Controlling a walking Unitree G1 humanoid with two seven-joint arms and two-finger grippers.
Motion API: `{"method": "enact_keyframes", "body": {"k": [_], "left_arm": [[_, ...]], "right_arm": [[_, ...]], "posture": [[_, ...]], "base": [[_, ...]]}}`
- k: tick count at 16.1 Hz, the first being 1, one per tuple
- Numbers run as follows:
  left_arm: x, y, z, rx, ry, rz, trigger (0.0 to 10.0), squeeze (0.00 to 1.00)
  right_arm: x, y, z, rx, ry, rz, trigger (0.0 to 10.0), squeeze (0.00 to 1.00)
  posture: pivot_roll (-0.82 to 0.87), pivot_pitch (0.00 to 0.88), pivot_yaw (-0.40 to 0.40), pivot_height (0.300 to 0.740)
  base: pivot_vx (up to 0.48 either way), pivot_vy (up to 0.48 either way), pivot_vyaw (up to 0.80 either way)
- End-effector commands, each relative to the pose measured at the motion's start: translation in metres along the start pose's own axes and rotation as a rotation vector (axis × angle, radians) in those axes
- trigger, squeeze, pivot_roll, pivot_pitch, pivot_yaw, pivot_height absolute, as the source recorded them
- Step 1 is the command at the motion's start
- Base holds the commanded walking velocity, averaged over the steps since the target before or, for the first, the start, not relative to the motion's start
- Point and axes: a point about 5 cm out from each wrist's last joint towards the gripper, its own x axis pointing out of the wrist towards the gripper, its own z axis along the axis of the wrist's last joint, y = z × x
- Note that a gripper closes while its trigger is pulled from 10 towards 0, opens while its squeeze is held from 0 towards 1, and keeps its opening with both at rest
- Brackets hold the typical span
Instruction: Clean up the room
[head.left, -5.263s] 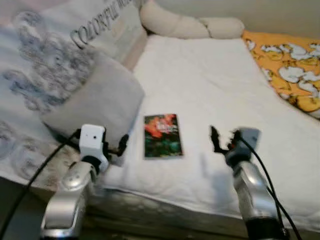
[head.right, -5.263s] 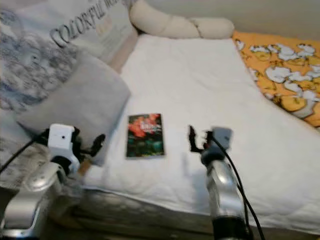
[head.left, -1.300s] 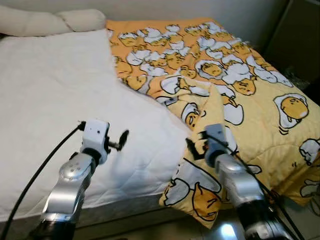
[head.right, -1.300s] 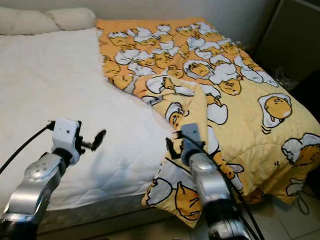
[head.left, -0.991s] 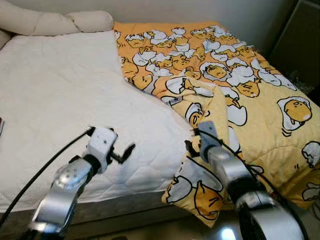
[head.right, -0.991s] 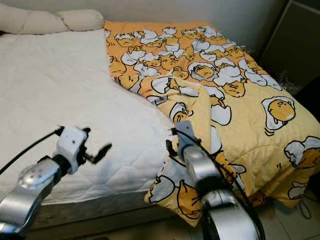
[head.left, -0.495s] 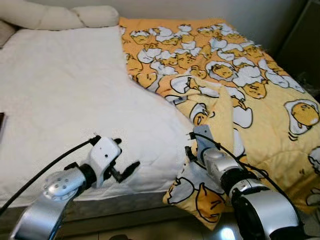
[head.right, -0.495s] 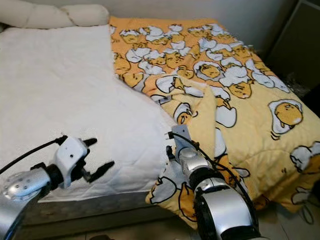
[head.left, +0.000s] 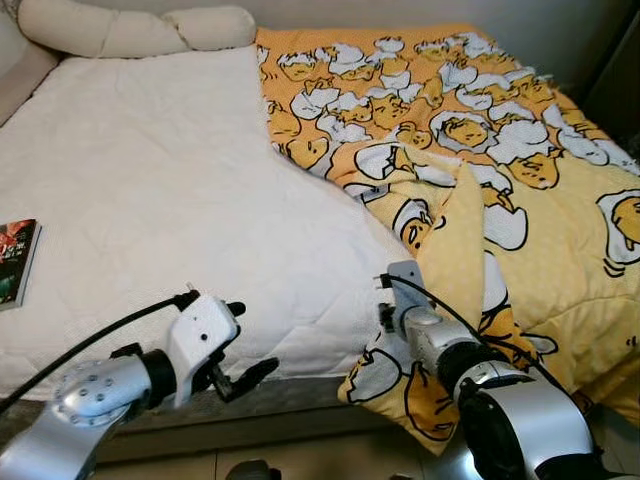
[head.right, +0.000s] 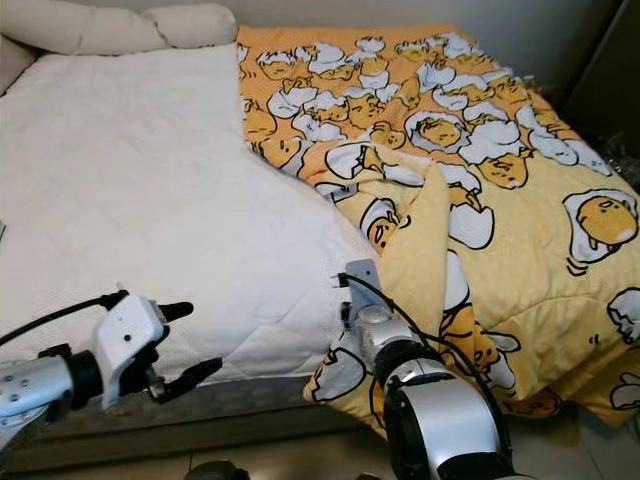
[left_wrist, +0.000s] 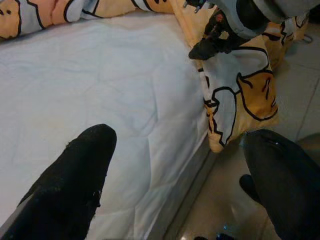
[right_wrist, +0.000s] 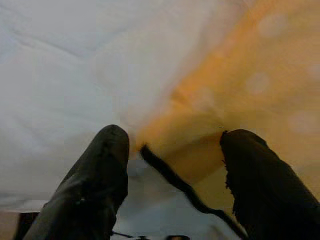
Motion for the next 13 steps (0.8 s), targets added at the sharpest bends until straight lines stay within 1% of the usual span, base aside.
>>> {"method": "enact_keyframes", "body": {"k": [1, 3, 4, 7, 10, 13], "left_arm": [[-0.006, -0.001, 0.001, -0.001, 0.013, -0.008, 10.0, 0.10], [-0.012, -0.005, 0.000, -0.012, 0.034, -0.011, 10.0, 0.10], [-0.014, -0.007, 0.000, -0.015, 0.041, -0.012, 10.0, 0.10], [-0.018, -0.009, -0.001, -0.026, 0.055, -0.003, 10.0, 0.10], [-0.019, -0.008, -0.001, -0.031, 0.056, 0.004, 10.0, 0.10], [-0.019, -0.007, -0.003, -0.035, 0.054, 0.014, 10.0, 0.10]], "right_arm": [[0.001, -0.005, -0.009, -0.019, 0.035, -0.032, 0.5, 0.00], [0.001, -0.011, -0.012, 0.006, 0.042, -0.054, 0.5, 0.00], [0.001, -0.012, -0.012, 0.013, 0.042, -0.057, 0.0, 0.00], [0.001, -0.011, -0.012, 0.038, 0.042, -0.040, 0.0, 0.00], [0.001, -0.009, -0.011, 0.047, 0.042, -0.035, 0.0, 0.00], [0.001, -0.011, -0.011, 0.049, 0.042, -0.031, 0.0, 0.00]], "posture": [[0.29, 0.127, 0.018, 0.740], [0.30, 0.152, 0.015, 0.740], [0.30, 0.156, 0.013, 0.740], [0.31, 0.153, 0.003, 0.740], [0.31, 0.151, -0.003, 0.740], [0.29, 0.124, -0.008, 0.740]], "base": [[0.000, 0.000, 0.00], [0.000, 0.000, 0.00], [0.000, 0.000, 0.00], [0.000, 0.000, 0.00], [0.000, 0.000, 0.00], [0.000, 0.000, 0.00]]}}
